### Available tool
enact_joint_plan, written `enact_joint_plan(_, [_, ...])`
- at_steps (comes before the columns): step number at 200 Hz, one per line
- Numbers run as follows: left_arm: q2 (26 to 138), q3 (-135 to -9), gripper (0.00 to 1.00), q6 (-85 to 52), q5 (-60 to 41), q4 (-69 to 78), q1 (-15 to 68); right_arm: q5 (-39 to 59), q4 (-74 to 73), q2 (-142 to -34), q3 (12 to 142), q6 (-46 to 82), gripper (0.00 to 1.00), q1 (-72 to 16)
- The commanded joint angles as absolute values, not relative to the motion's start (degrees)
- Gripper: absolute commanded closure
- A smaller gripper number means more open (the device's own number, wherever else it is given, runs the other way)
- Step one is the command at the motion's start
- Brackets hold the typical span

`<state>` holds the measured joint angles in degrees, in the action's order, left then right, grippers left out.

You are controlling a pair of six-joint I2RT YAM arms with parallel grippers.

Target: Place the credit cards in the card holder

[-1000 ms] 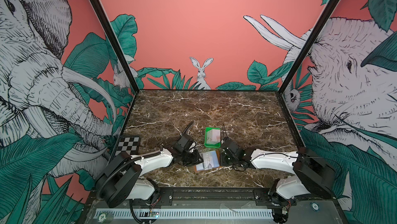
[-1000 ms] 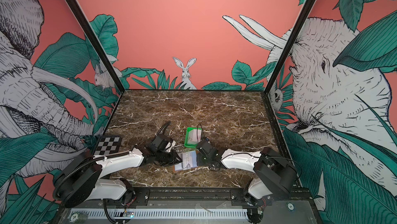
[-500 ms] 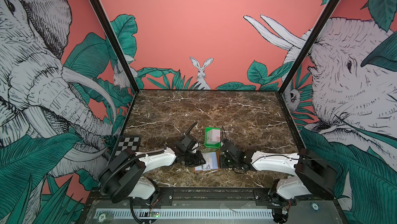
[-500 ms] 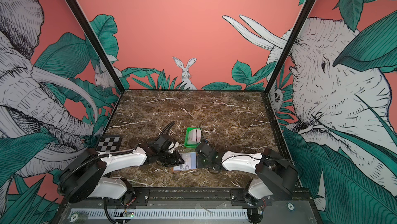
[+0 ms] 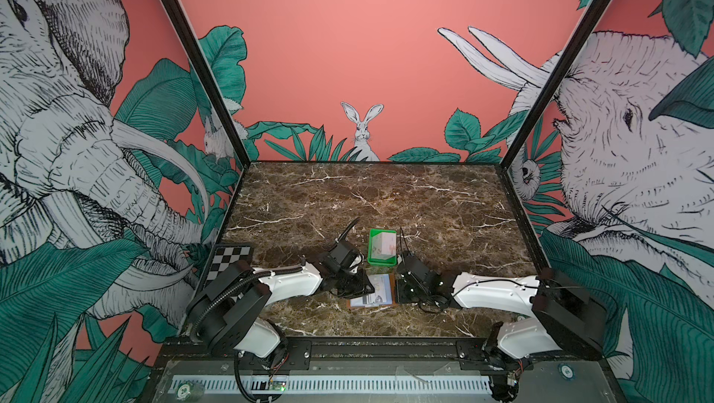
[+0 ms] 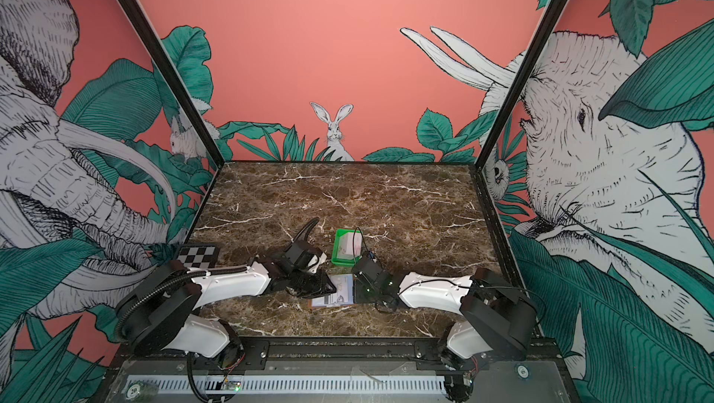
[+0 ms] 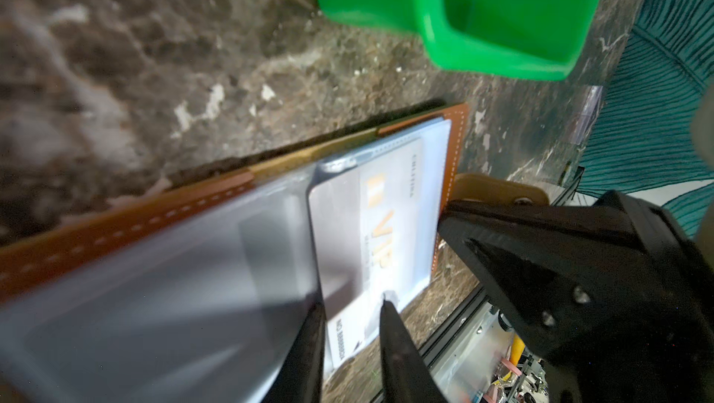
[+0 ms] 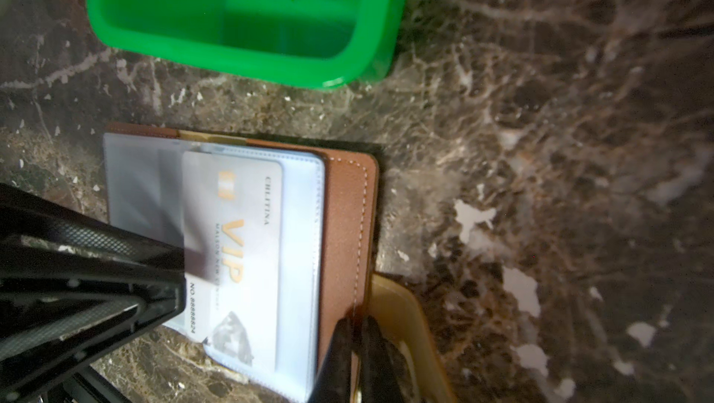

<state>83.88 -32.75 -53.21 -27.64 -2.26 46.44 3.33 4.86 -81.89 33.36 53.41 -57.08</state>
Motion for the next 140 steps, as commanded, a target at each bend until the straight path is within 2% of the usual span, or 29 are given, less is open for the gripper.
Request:
enact_joint_plan(1, [84.7,-33.61,0.73,-53.88,-27.17,-1.85,46.7,2.59,5.71,-81.86,33.19,53.46,0.92,-57.78])
enact_joint_plan(140, [88.21,-37.29,0.74,-53.61,-27.34,-0.86,48.17,2.81,6.23,-82.34,34.35,52.67,0.92,-57.89])
